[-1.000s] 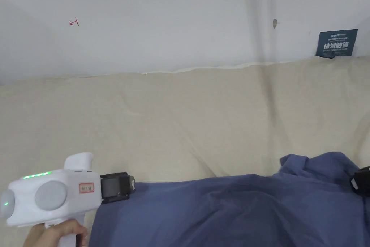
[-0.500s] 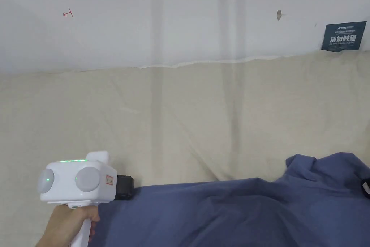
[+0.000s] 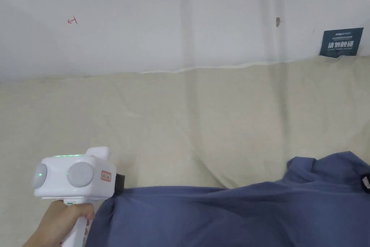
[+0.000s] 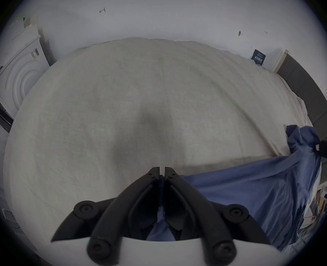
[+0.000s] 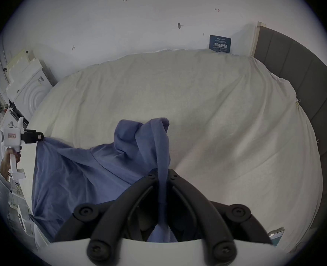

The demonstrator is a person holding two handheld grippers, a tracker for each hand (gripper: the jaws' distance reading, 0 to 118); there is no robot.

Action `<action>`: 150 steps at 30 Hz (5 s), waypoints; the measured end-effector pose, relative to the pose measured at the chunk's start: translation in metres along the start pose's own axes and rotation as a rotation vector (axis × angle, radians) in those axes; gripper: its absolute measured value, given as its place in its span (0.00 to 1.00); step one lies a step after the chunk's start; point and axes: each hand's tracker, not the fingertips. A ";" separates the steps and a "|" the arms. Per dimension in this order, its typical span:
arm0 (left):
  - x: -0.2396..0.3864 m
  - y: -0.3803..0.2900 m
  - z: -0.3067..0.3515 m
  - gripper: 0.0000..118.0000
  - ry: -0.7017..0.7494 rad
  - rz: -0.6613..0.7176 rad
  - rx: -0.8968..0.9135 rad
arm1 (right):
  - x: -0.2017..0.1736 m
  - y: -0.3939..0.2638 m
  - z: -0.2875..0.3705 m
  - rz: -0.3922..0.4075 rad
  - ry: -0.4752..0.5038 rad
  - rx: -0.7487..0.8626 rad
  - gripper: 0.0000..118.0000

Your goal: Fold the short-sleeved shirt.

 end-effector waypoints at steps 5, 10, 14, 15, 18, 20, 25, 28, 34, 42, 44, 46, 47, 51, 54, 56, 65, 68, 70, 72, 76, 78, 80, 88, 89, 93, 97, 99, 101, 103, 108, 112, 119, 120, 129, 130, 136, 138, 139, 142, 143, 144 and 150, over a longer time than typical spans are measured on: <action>0.004 0.000 0.045 0.04 0.001 -0.026 0.066 | 0.000 0.010 0.027 -0.071 0.131 0.058 0.05; 0.006 0.004 0.106 0.04 0.009 -0.048 0.165 | -0.018 0.027 0.077 -0.018 0.062 0.111 0.05; -0.001 0.009 0.166 0.04 0.030 -0.034 0.272 | -0.021 0.044 0.127 -0.022 0.083 0.209 0.04; -0.003 0.009 0.182 0.04 0.036 -0.032 0.296 | -0.022 0.048 0.140 -0.016 0.074 0.233 0.04; -0.010 0.015 0.230 0.04 0.054 -0.018 0.370 | -0.032 0.055 0.186 -0.015 0.083 0.301 0.04; -0.012 0.017 0.259 0.04 0.053 -0.007 0.411 | -0.036 0.060 0.212 -0.005 0.071 0.344 0.04; -0.009 0.021 0.336 0.04 0.087 -0.011 0.547 | -0.040 0.069 0.268 -0.020 0.145 0.442 0.03; -0.004 0.020 0.368 0.04 0.078 -0.013 0.627 | -0.045 0.067 0.291 -0.018 0.153 0.490 0.03; 0.015 0.019 0.428 0.04 0.104 -0.047 0.722 | -0.045 0.071 0.322 -0.044 0.195 0.530 0.03; 0.003 0.055 0.444 0.04 0.119 -0.022 0.744 | -0.038 0.120 0.371 -0.057 0.147 0.596 0.03; 0.002 0.071 0.443 0.04 0.097 -0.012 0.728 | -0.034 0.141 0.377 -0.068 0.149 0.615 0.03; 0.003 0.090 0.442 0.04 0.101 -0.007 0.726 | -0.037 0.161 0.382 -0.064 0.128 0.630 0.03; 0.004 0.100 0.439 0.04 0.110 -0.011 0.733 | -0.039 0.170 0.385 -0.048 0.113 0.635 0.03; 0.002 0.132 0.427 0.04 0.112 0.003 0.735 | -0.042 0.207 0.383 -0.035 0.088 0.645 0.03; -0.004 0.164 0.423 0.04 0.099 0.037 0.747 | -0.043 0.236 0.378 -0.026 0.063 0.653 0.03; -0.006 0.187 0.421 0.04 0.097 0.037 0.744 | -0.046 0.256 0.375 -0.020 0.046 0.665 0.03; 0.008 0.278 0.413 0.04 0.199 0.046 0.831 | -0.057 0.340 0.336 -0.058 0.026 0.691 0.03; 0.010 0.301 0.404 0.04 0.193 0.055 0.861 | -0.060 0.363 0.318 -0.068 0.013 0.701 0.03; 0.014 0.305 0.398 0.04 0.199 0.067 0.900 | -0.060 0.376 0.308 -0.079 0.010 0.698 0.03; 0.017 0.311 0.386 0.04 0.218 0.072 0.898 | -0.055 0.380 0.300 -0.144 0.063 0.715 0.03; 0.012 0.331 0.351 0.04 0.279 0.023 0.915 | -0.052 0.387 0.286 -0.128 0.055 0.726 0.03; 0.009 0.333 0.344 0.04 0.198 0.044 0.931 | -0.052 0.387 0.282 -0.085 -0.002 0.727 0.03; 0.011 0.337 0.339 0.04 0.269 0.028 0.919 | -0.056 0.397 0.279 -0.087 -0.011 0.721 0.03; 0.018 0.323 0.307 0.04 0.245 -0.016 0.913 | -0.055 0.379 0.248 -0.054 -0.017 0.689 0.03; 0.016 0.315 0.295 0.04 0.215 -0.002 0.895 | -0.051 0.370 0.236 -0.081 0.010 0.658 0.03; 0.013 0.265 0.239 0.04 0.167 0.040 0.824 | -0.044 0.326 0.177 -0.087 0.024 0.544 0.03; 0.004 0.204 0.172 0.04 0.150 0.036 0.675 | -0.034 0.274 0.101 -0.104 0.013 0.353 0.03; 0.001 0.165 0.141 0.04 0.107 0.075 0.620 | -0.028 0.230 0.066 -0.126 0.050 0.327 0.03; -0.002 0.130 0.114 0.04 0.087 0.070 0.550 | -0.017 0.197 0.044 -0.159 0.127 0.267 0.03; -0.006 0.080 0.081 0.04 0.076 -0.004 0.414 | -0.006 0.148 0.021 -0.229 0.135 0.198 0.03; -0.007 -0.022 0.059 0.04 0.021 0.038 0.264 | -0.007 0.026 0.020 -0.199 0.162 0.081 0.03; -0.004 -0.073 0.066 0.04 0.002 0.069 0.225 | -0.002 -0.044 0.026 -0.340 0.187 0.092 0.03; -0.021 -0.147 0.114 0.04 0.028 0.188 0.197 | 0.024 -0.127 0.054 -0.300 0.184 0.065 0.03; -0.021 -0.157 0.123 0.04 0.029 0.185 0.193 | 0.011 -0.138 0.068 -0.285 0.198 0.055 0.03; -0.033 -0.259 0.167 0.04 0.035 0.165 0.185 | 0.016 -0.226 0.120 -0.287 0.181 0.049 0.03; -0.029 -0.273 0.186 0.04 0.035 0.167 0.176 | 0.017 -0.234 0.126 -0.288 0.172 0.051 0.03; -0.015 -0.322 0.228 0.04 0.036 0.211 0.191 | 0.014 -0.283 0.161 -0.328 0.158 0.063 0.03; -0.028 -0.330 0.221 0.04 0.035 0.186 0.191 | 0.008 -0.295 0.167 -0.317 0.147 0.065 0.03; -0.027 -0.335 0.221 0.04 0.051 0.180 0.191 | 0.008 -0.301 0.169 -0.332 0.177 0.074 0.03; -0.026 -0.350 0.214 0.04 0.049 0.170 0.195 | -0.004 -0.317 0.171 -0.302 0.133 0.069 0.03; -0.024 -0.354 0.212 0.04 0.052 0.166 0.197 | -0.003 -0.321 0.167 -0.281 0.101 0.061 0.03; -0.023 -0.356 0.211 0.04 0.086 0.156 0.207 | -0.004 -0.325 0.166 -0.303 0.110 0.061 0.03; -0.023 -0.363 0.215 0.72 0.079 0.206 0.210 | -0.018 -0.328 0.174 -0.196 0.014 0.103 0.75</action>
